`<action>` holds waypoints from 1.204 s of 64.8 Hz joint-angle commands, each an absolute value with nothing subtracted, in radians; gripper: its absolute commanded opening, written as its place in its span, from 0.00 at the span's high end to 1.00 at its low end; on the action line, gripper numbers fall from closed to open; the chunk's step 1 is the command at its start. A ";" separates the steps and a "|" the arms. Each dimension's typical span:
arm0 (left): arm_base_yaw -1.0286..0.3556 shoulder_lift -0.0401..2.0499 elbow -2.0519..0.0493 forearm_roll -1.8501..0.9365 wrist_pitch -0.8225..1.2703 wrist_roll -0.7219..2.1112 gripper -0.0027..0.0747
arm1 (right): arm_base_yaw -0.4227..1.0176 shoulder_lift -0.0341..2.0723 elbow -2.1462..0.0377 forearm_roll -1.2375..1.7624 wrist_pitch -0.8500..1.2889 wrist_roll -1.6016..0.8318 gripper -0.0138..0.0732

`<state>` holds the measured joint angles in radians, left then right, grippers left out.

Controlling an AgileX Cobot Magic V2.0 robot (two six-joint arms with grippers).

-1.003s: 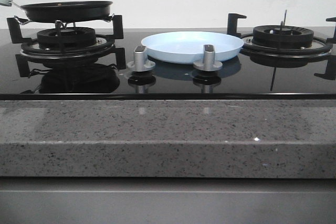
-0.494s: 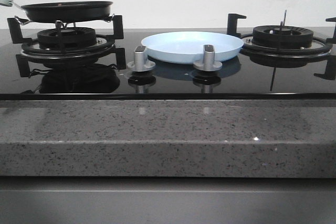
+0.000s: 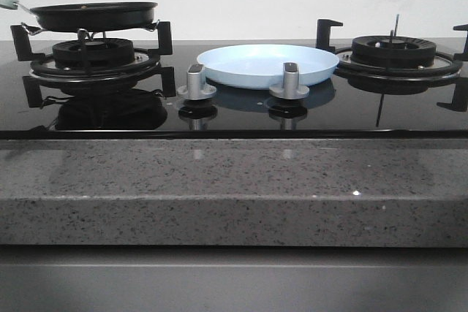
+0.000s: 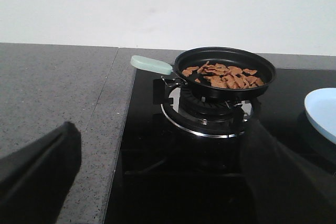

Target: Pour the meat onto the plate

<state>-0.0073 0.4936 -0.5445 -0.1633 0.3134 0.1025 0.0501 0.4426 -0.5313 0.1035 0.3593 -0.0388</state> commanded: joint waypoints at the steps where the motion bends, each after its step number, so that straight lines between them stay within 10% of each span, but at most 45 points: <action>1: -0.012 0.502 -0.583 -0.167 0.227 0.101 0.17 | 0.046 0.455 -0.566 0.096 0.284 -0.044 0.19; 34: -0.012 0.502 -0.581 -0.167 0.206 0.101 0.17 | 0.049 0.742 -0.735 0.263 0.428 -0.044 0.19; 78: -0.012 0.502 -0.581 -0.167 0.206 0.101 0.17 | 0.199 1.620 -1.605 0.267 0.856 -0.100 0.19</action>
<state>-0.0073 0.4936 -0.5445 -0.1633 0.2884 0.1025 0.1971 1.5822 -1.4873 0.2510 0.8352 -0.0842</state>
